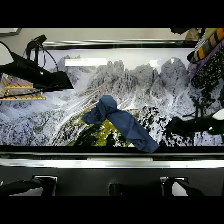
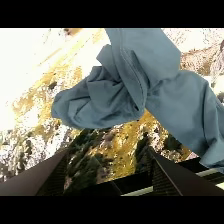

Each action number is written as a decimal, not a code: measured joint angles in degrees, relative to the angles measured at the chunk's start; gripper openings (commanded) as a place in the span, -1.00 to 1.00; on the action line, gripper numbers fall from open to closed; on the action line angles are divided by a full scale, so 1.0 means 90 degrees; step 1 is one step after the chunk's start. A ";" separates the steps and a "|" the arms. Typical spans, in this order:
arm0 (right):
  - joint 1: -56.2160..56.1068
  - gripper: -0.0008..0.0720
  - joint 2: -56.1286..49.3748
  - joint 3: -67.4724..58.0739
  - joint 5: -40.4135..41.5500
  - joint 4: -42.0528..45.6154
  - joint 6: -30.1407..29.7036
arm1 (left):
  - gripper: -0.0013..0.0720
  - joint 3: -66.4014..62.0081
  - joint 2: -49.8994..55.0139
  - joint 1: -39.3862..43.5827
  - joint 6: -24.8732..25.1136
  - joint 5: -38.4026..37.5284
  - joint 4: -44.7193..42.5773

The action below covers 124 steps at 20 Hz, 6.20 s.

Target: Fold the clothes and pants, and hang the long-sleeved shirts on hangers.

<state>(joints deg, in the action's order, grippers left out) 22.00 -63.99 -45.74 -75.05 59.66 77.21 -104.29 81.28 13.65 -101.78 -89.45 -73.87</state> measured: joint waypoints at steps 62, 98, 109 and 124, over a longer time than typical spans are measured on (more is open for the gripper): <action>0.0063 -0.90 0.2523 -0.2890 0.0299 -0.3096 -0.1370 | -0.94 0.2195 -0.2074 -0.2633 0.2084 0.2387 0.3636; -0.1870 -0.07 -0.3995 -0.5013 0.2334 0.0124 0.1214 | -0.21 0.0869 0.2822 -0.1770 0.1809 0.3937 0.2526; 0.0078 0.08 -0.1270 -0.2550 -0.0211 0.0274 -0.0415 | -0.21 0.1819 0.0799 -0.3954 0.2251 0.1348 0.1989; 0.0933 0.08 0.0483 0.1780 0.0240 0.0928 -0.0483 | -0.22 0.5083 -0.0923 -0.4937 0.2579 0.1719 0.2093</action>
<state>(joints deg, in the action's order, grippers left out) 30.39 -59.64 -29.71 -72.88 68.01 72.86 -58.54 72.97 -30.79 -78.56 -73.97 -55.02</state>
